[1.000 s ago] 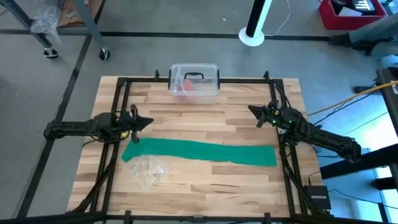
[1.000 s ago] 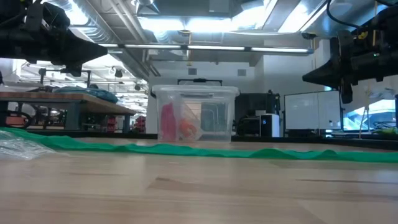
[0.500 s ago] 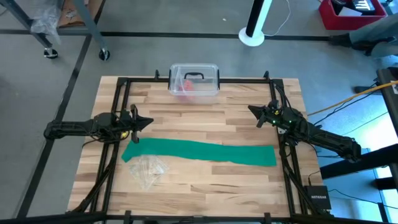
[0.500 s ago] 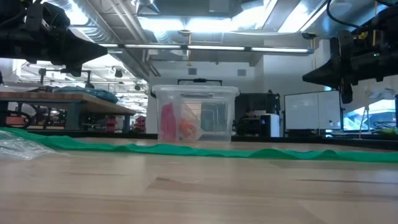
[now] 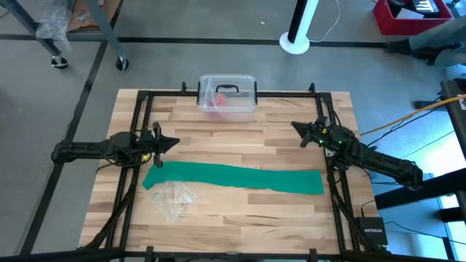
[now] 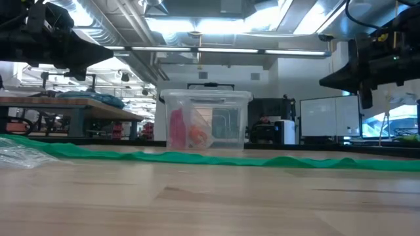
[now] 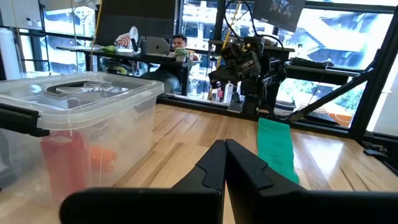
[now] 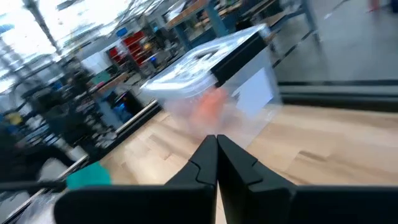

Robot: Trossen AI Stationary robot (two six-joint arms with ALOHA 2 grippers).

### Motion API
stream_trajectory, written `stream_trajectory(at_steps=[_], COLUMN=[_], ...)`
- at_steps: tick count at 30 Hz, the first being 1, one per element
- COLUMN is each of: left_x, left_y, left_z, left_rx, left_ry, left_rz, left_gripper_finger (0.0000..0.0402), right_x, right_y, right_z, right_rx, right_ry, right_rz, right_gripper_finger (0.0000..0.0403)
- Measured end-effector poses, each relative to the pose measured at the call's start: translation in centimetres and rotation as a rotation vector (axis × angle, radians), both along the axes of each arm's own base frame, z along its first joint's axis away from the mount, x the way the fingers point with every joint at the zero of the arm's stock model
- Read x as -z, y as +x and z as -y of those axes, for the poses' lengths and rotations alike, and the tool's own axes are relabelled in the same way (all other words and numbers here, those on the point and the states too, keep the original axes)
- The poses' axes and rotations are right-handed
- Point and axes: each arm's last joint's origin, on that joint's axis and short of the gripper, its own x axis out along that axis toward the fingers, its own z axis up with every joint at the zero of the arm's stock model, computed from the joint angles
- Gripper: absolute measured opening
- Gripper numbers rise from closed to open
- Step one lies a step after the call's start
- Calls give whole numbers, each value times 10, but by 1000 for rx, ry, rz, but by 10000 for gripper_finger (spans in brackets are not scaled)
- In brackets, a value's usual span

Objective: Roll bandage
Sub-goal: Roll the green bandage

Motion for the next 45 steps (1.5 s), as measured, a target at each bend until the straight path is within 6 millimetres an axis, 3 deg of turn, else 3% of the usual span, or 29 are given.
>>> stream_trajectory(at_steps=[5,8,14,19,26,31,37,41,45], left_x=[0,-7,-21,-29,-65,-101,-143,-135,-118], left_y=[0,-1,-3,-5,0,19,59,87,106], left_z=[0,0,-1,-1,-1,-2,-1,1,1], left_rx=[0,-2,-30,-50,-88,-125,-119,-41,-16], left_ry=[0,17,139,216,358,465,523,516,559], left_rz=[4,74,187,227,247,171,98,-48,-158], left_gripper_finger=[1,1,1,1,1,1,1,1,1], right_x=[-3,-4,-17,-66,-132,-159,-192,-195,-179], right_y=[-4,-4,0,-7,-4,10,27,40,56], right_z=[5,5,-1,-8,-9,-4,-11,-26,-47], right_rx=[208,235,-26,-159,-264,-305,-401,-440,-485], right_ry=[-115,-126,-204,-270,-236,-146,-51,72,253], right_rz=[-43,-43,31,45,-141,-299,-455,-580,-729], right_gripper_finger=[8,8,8,8,8,7,7,7,7])
